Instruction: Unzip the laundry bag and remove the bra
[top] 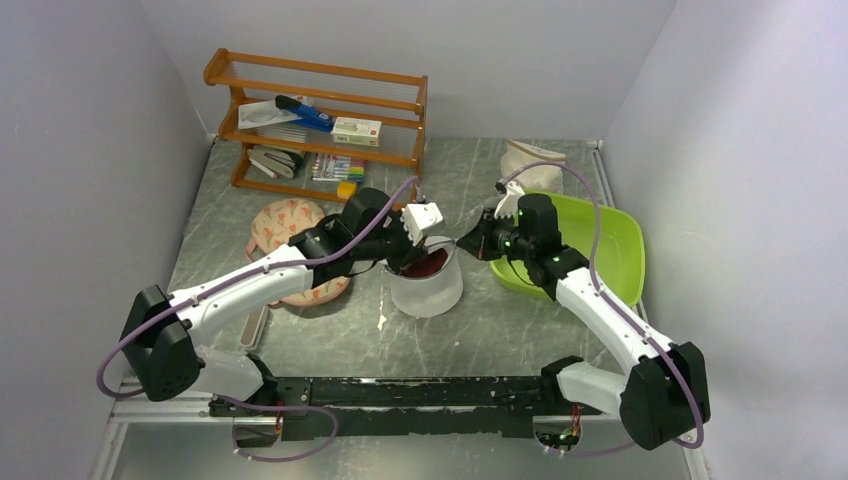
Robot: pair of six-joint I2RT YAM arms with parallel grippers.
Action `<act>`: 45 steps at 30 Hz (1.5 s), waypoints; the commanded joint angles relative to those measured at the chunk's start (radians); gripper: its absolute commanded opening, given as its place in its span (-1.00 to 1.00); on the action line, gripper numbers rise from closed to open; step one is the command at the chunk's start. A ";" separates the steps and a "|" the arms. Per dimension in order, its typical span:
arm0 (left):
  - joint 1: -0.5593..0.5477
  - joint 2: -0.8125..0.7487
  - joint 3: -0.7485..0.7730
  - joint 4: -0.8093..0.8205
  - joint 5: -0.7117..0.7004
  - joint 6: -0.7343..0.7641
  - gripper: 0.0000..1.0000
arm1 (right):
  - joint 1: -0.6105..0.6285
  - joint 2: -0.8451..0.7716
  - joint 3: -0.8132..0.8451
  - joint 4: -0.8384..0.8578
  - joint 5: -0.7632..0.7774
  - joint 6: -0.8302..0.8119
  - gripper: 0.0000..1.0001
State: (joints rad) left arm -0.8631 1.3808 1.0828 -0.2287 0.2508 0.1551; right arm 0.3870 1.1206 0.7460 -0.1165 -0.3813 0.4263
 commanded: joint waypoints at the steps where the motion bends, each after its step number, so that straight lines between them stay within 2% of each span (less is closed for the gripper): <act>1: -0.008 -0.023 -0.005 0.018 -0.045 0.014 -0.86 | -0.046 0.011 0.036 -0.011 -0.006 0.013 -1.00; 5: -0.009 -0.015 0.004 0.009 -0.064 0.012 -0.82 | -0.044 -0.006 0.022 0.041 -0.133 -0.014 -1.00; 9: -0.010 -0.008 0.006 0.007 -0.062 0.014 -0.41 | -0.031 -0.042 -0.013 0.118 -0.230 0.002 -1.00; 13: -0.010 -0.001 0.009 0.007 -0.052 0.012 -0.02 | 0.015 -0.057 -0.014 0.132 -0.251 0.001 -1.00; 16: -0.013 0.000 0.008 0.009 -0.047 0.010 0.12 | 0.052 -0.056 -0.006 0.135 -0.245 0.001 -1.00; 19: -0.016 -0.003 0.005 0.014 -0.052 0.009 0.07 | 0.083 -0.050 -0.001 0.144 -0.238 0.003 -1.00; 24: -0.019 -0.003 0.005 0.011 -0.060 0.010 -0.17 | 0.124 -0.038 0.004 0.151 -0.234 -0.002 -1.00; 30: -0.021 -0.015 0.001 0.016 -0.066 0.016 -0.75 | 0.126 -0.043 0.009 0.112 -0.173 -0.022 -1.00; 32: -0.021 -0.026 -0.005 0.020 -0.070 0.018 -0.86 | 0.123 -0.041 0.012 0.092 -0.135 -0.032 -1.00; 36: -0.023 -0.064 -0.024 0.039 -0.071 0.027 -0.86 | 0.111 0.001 0.036 0.038 -0.080 -0.058 -1.00; 45: -0.032 -0.164 -0.083 0.099 -0.085 0.049 -0.86 | -0.008 0.071 0.101 -0.024 -0.085 -0.105 -1.00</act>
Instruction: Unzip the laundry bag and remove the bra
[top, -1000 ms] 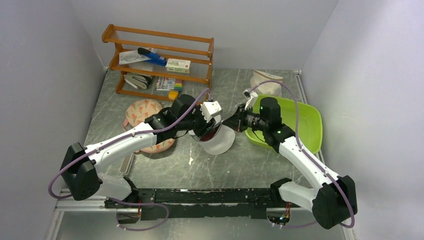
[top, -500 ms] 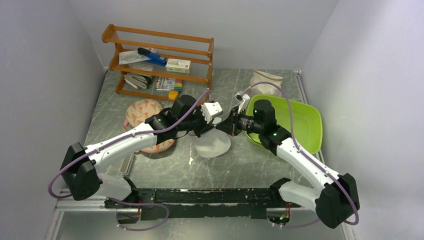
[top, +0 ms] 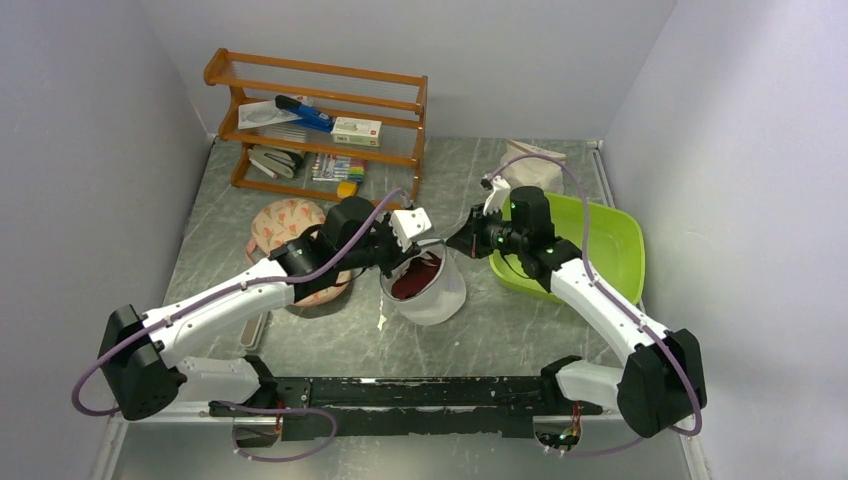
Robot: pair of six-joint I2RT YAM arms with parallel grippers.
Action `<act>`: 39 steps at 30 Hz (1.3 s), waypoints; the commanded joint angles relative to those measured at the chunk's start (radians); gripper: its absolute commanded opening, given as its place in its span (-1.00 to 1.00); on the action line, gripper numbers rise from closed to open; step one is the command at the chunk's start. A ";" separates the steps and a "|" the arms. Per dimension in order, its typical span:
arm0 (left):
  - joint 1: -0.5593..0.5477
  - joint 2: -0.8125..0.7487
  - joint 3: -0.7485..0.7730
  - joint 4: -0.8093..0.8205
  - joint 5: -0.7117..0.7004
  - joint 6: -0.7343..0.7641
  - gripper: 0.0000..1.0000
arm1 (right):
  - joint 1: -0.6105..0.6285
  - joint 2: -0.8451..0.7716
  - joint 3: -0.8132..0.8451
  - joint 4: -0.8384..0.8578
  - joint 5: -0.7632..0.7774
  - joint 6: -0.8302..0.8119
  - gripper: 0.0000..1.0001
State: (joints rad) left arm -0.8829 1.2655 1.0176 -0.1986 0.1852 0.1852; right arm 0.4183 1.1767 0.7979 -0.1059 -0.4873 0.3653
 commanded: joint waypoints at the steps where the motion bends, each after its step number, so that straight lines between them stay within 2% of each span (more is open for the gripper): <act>1: -0.011 -0.052 -0.023 0.072 -0.026 0.019 -0.87 | -0.050 0.018 0.052 -0.039 0.017 -0.045 -1.00; 6: -0.015 -0.035 -0.008 0.058 -0.058 0.022 -0.83 | -0.065 -0.004 0.044 0.001 -0.104 -0.053 -1.00; 11: -0.017 0.009 0.018 0.025 -0.068 0.020 -0.25 | -0.062 -0.055 -0.006 0.075 -0.200 -0.018 -1.00; 15: -0.019 0.032 0.022 0.022 -0.066 0.015 0.05 | -0.056 -0.072 -0.027 0.107 -0.257 0.006 -1.00; 17: -0.021 0.045 0.028 0.016 -0.063 0.014 0.08 | -0.049 -0.075 -0.032 0.113 -0.275 0.012 -1.00; 20: -0.023 0.060 0.037 0.007 -0.068 0.013 0.05 | -0.030 -0.076 -0.031 0.111 -0.286 0.011 -1.00; 23: -0.026 0.066 0.039 0.003 -0.073 0.013 -0.11 | -0.016 -0.077 -0.031 0.108 -0.297 0.005 -1.00; 28: -0.035 0.047 0.039 -0.006 -0.099 0.031 -0.79 | -0.016 -0.069 -0.019 0.074 -0.269 -0.015 -1.00; 29: -0.039 0.039 0.039 -0.011 -0.105 0.036 -0.85 | -0.017 -0.064 -0.016 0.070 -0.258 -0.021 -1.00; 33: -0.062 -0.002 0.057 -0.079 -0.134 0.059 -0.86 | -0.023 -0.041 0.002 0.041 -0.217 -0.054 -1.00; 39: -0.069 -0.063 0.132 -0.249 -0.060 0.100 -0.86 | -0.044 0.003 0.042 0.022 -0.220 -0.091 -1.00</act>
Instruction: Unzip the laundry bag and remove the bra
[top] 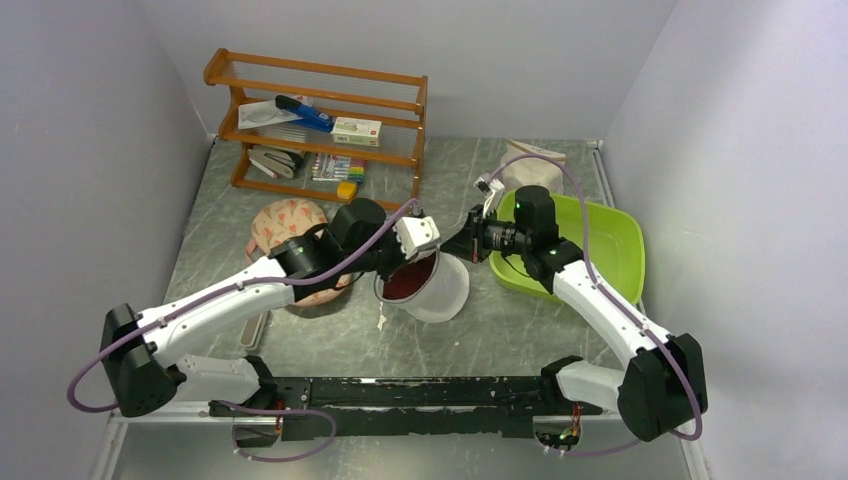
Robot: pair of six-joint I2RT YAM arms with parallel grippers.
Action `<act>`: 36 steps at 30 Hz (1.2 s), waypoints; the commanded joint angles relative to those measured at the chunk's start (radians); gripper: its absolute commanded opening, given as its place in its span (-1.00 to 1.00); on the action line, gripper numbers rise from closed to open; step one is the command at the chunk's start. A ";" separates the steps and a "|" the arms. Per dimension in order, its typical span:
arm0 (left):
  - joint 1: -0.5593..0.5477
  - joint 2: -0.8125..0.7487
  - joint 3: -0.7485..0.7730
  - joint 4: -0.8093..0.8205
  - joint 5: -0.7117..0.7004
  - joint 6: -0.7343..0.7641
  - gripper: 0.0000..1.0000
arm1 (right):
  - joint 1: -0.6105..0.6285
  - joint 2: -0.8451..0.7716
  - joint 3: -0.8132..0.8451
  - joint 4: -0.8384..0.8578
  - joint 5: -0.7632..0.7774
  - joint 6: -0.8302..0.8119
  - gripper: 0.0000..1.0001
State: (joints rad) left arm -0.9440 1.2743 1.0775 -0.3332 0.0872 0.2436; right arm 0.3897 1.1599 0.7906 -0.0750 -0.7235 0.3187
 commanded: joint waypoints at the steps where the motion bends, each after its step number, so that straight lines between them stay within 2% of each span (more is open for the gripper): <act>1: -0.008 -0.086 0.077 -0.134 0.049 0.050 -0.86 | -0.016 0.024 0.054 -0.009 0.014 -0.051 -1.00; 8: -0.008 -0.172 0.109 -0.173 0.161 0.092 -0.87 | -0.017 0.061 0.063 -0.001 -0.027 -0.094 -1.00; 19: -0.008 -0.241 0.107 -0.064 0.292 0.060 -0.86 | -0.016 0.143 0.072 0.066 -0.179 -0.093 -1.00; 29: -0.008 -0.232 0.090 0.035 0.322 0.011 -0.86 | -0.014 0.207 0.101 0.039 -0.275 -0.131 -0.98; 31: -0.009 -0.230 0.080 0.061 0.291 -0.015 -0.86 | -0.014 0.204 0.107 0.022 -0.241 -0.122 -0.98; 33: -0.007 -0.220 0.078 0.073 0.202 -0.065 -0.87 | -0.014 0.185 0.114 -0.010 -0.167 -0.114 -0.96; 36: -0.005 -0.195 0.087 0.061 0.058 -0.146 -0.86 | -0.015 0.141 0.136 -0.109 0.054 -0.076 -0.85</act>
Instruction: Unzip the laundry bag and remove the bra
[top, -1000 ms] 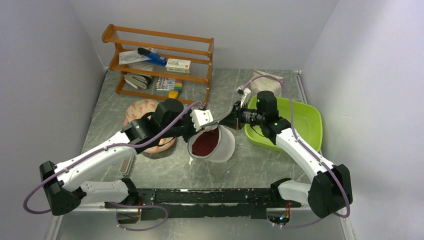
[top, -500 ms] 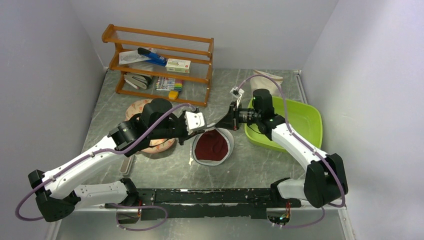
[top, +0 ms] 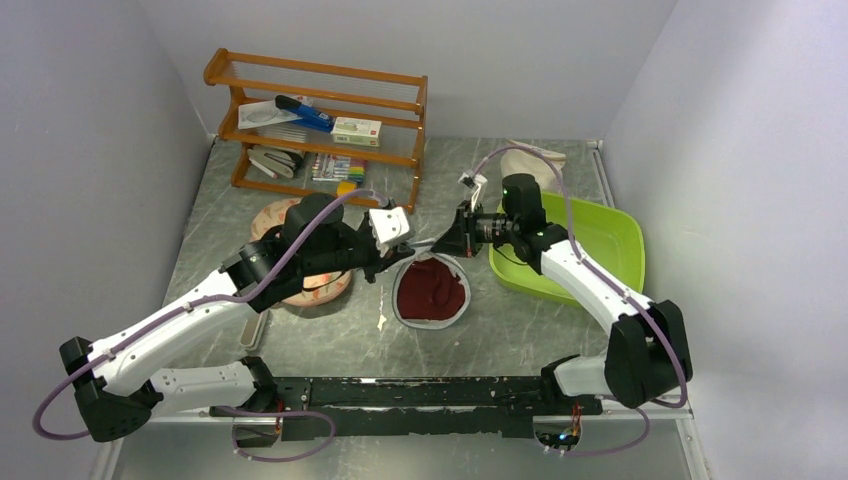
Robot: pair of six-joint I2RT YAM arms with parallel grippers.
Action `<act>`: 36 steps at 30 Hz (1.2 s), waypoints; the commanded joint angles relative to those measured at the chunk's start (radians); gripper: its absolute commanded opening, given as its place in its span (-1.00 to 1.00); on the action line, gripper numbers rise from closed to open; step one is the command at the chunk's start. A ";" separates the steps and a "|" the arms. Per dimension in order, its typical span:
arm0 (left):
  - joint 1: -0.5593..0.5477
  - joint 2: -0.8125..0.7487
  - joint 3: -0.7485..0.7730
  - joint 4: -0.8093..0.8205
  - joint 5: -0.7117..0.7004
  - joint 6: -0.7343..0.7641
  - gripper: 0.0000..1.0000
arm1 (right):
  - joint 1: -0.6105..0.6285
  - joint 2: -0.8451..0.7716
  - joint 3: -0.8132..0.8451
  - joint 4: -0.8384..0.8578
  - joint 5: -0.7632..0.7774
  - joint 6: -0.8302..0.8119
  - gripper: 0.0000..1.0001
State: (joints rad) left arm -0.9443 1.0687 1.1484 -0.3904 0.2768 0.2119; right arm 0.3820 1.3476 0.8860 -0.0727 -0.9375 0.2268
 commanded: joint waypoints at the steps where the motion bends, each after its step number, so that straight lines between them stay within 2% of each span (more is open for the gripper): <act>1: -0.003 0.019 0.017 0.114 -0.162 -0.141 -0.86 | -0.008 -0.060 0.049 -0.150 0.325 0.028 -0.75; 7: 0.022 0.102 0.093 -0.023 -0.264 -0.400 -0.86 | 0.000 -0.131 0.085 -0.349 0.509 0.037 -0.19; 10: 0.043 0.108 0.083 -0.064 -0.278 -0.546 -0.86 | 0.024 -0.161 0.098 -0.430 0.590 0.029 -0.02; 14: 0.092 0.064 0.034 -0.050 -0.229 -0.702 -0.86 | 0.079 -0.196 0.091 -0.461 0.592 0.049 0.12; 21: 0.200 0.016 0.050 -0.075 -0.117 -0.809 -0.86 | 0.274 -0.191 0.095 -0.472 0.675 0.101 0.18; 27: 0.295 0.034 0.017 -0.086 -0.010 -0.846 -0.86 | 0.287 -0.192 0.039 -0.408 0.701 0.143 0.20; 34: 0.497 0.071 -0.052 -0.056 0.159 -0.807 -0.86 | 0.287 -0.142 0.030 -0.423 0.896 0.177 0.29; 36: 0.555 0.095 -0.064 -0.059 0.204 -0.785 -0.78 | 0.287 -0.128 0.036 -0.439 0.953 0.176 0.32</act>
State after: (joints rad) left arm -0.4778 1.1282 1.1057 -0.4603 0.3397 -0.6067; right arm 0.6670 1.1950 0.9180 -0.4992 -0.1360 0.3851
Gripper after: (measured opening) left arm 0.090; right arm 0.647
